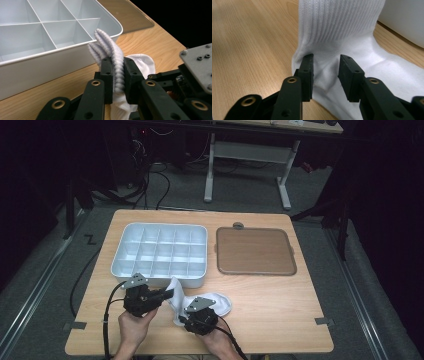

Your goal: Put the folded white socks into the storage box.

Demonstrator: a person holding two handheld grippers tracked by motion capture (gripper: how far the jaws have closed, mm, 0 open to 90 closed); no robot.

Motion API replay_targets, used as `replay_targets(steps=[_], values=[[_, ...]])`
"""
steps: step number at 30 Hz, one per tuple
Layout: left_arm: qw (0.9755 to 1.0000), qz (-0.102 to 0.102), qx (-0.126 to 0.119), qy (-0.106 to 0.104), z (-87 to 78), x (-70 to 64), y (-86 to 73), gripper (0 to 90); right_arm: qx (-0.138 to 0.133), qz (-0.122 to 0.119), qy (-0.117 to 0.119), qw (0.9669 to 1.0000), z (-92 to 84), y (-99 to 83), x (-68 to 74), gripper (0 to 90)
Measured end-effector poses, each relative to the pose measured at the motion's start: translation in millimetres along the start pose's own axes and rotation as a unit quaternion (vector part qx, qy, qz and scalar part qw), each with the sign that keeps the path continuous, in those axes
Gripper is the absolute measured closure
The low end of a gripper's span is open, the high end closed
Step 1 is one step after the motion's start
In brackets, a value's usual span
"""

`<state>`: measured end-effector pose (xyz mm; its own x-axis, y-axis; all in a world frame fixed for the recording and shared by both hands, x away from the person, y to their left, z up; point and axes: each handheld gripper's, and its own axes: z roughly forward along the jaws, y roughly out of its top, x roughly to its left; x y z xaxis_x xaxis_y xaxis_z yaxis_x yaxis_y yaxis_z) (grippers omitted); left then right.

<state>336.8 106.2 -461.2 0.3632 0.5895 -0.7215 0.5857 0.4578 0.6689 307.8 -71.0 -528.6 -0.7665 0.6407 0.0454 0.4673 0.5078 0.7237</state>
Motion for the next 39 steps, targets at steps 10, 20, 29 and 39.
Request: replay_targets(steps=[10, 20, 29, 39], values=[[0.9999, 0.011, 0.005, 0.011, -0.1, 0.7, -1.2, 80.5, -0.021, 0.019, -0.022, 0.9994, -37.5, -4.1, -14.9, 60.9], [0.9997, 0.018, 0.008, 0.012, 1.3, -2.3, -1.8, 80.5, -0.039, 0.081, -0.102, 0.9907, -77.8, -25.9, -61.7, 61.1], [0.9995, 0.025, 0.013, 0.013, 2.5, -4.6, -3.0, 80.5, -0.022, 0.122, -0.119, 0.9851, -80.8, -44.7, -84.4, 64.3], [0.9992, 0.034, 0.019, 0.009, 7.5, -12.5, -6.9, 80.4, -0.003, 0.143, -0.095, 0.9852, -69.1, -56.6, -89.9, 76.6]])
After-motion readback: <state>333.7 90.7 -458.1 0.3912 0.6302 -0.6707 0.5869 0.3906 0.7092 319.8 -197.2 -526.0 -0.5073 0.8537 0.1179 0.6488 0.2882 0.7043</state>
